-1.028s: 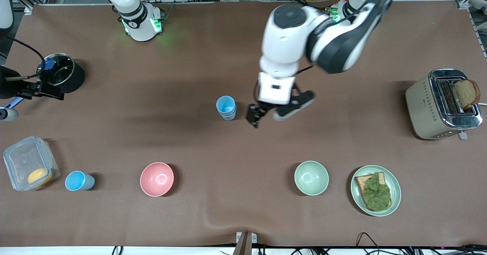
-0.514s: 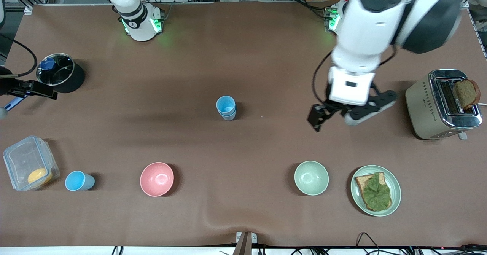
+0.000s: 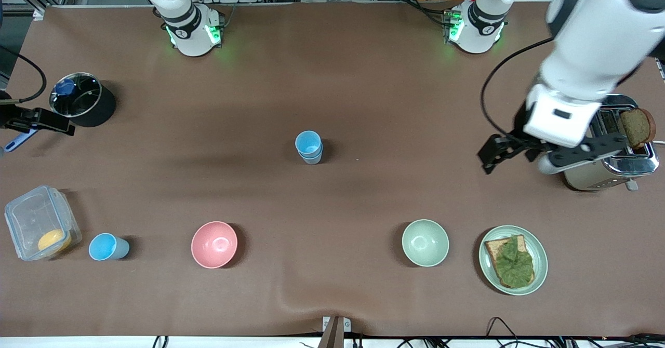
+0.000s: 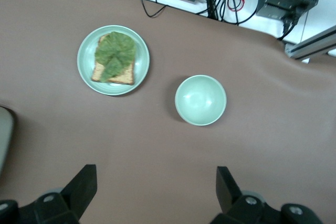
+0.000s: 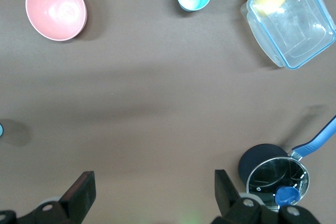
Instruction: Stack blue cups with both arms
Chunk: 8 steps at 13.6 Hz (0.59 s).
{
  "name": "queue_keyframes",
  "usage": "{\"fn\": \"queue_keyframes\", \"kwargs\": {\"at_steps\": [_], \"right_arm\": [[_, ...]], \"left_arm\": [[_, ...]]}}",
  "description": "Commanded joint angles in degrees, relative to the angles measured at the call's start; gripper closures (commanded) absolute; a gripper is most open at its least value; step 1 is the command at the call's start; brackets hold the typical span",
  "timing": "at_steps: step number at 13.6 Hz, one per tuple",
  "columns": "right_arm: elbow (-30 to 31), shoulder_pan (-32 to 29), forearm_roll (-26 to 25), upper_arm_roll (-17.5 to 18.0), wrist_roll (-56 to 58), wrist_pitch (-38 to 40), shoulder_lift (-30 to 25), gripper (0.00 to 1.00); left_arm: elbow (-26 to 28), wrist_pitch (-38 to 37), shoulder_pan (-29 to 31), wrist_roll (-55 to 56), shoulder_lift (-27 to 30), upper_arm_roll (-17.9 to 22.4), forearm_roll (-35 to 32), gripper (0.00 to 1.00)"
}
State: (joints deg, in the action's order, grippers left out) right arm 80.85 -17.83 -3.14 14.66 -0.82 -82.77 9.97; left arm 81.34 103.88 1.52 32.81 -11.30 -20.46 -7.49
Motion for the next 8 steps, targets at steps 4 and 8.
{"fn": "queue_keyframes", "kwargs": {"at_steps": [4,8], "right_arm": [[3.17,-1.24,0.5,0.72,-0.59,-0.9,-2.67,0.0],[6.07,-1.33,0.5,0.72,-0.68,-2.92,-4.6,0.0]], "left_arm": [[4.52,-7.64,0.42,-21.01,7.5,8.94,6.52,0.0],[11.56,-8.61,0.15,-26.13,13.4,11.58,7.23,0.0]]}}
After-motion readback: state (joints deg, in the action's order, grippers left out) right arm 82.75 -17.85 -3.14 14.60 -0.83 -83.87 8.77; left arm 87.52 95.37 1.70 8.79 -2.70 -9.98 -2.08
